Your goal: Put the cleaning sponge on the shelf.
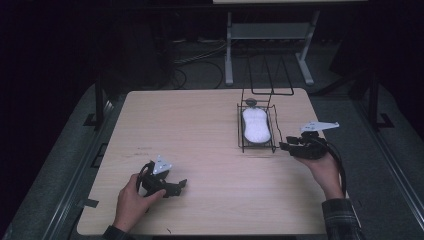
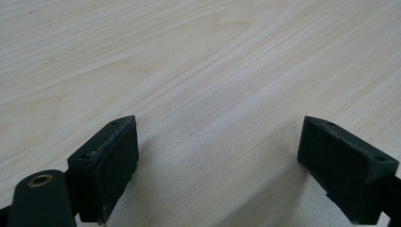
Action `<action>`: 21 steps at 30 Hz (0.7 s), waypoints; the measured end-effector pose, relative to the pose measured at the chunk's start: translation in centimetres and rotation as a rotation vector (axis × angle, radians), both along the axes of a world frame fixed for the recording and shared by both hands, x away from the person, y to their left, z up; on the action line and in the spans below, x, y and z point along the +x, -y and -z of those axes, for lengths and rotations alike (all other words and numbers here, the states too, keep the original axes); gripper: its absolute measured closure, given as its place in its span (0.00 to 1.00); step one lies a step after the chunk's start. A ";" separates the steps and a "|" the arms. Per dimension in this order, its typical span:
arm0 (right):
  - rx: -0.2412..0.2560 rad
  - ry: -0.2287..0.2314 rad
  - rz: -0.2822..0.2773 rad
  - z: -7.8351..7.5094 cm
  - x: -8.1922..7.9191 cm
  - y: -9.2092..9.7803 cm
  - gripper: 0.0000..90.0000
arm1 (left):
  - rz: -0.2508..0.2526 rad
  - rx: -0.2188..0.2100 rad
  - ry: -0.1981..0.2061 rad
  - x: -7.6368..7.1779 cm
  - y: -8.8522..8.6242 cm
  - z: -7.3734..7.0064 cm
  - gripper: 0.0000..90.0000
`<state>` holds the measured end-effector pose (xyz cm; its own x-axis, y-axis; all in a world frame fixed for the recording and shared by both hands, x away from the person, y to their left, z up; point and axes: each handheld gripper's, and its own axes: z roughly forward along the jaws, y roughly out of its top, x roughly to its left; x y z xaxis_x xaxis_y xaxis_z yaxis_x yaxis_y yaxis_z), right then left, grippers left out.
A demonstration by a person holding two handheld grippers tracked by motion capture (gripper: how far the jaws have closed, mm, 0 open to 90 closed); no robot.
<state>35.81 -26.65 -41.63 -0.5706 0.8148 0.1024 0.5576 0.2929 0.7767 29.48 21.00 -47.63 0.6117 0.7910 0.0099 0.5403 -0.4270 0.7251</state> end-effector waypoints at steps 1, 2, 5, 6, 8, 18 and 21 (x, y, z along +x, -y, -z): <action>-0.004 0.009 0.009 0.0 -0.3 0.0 0.57 | 0.000 0.000 0.000 0.0 0.0 0.0 0.14; -0.015 0.021 0.017 0.1 -0.9 0.1 0.52 | -0.001 -0.001 0.000 0.0 0.0 0.0 0.14; -0.017 0.012 0.034 0.4 -1.8 0.4 0.46 | -0.001 -0.001 0.000 0.0 0.0 0.0 0.14; -0.018 0.006 0.037 0.5 -2.1 0.5 0.44 | -0.001 -0.001 0.000 0.0 0.0 0.0 0.14; -0.017 0.009 0.043 0.8 -2.7 0.6 0.41 | 0.000 0.001 0.000 0.0 0.0 0.0 0.14; -0.038 0.019 0.067 1.7 -5.8 1.2 0.29 | -0.001 0.000 0.001 0.0 0.0 0.0 0.14; -0.050 0.006 0.076 2.6 -7.0 1.4 0.27 | 0.000 0.000 0.001 0.0 0.0 0.0 0.14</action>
<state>28.79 -28.04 -44.24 -0.5071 0.8599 0.0578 0.5754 0.2879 0.7655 29.48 21.00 -47.63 0.6115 0.7912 0.0109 0.5395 -0.4270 0.7257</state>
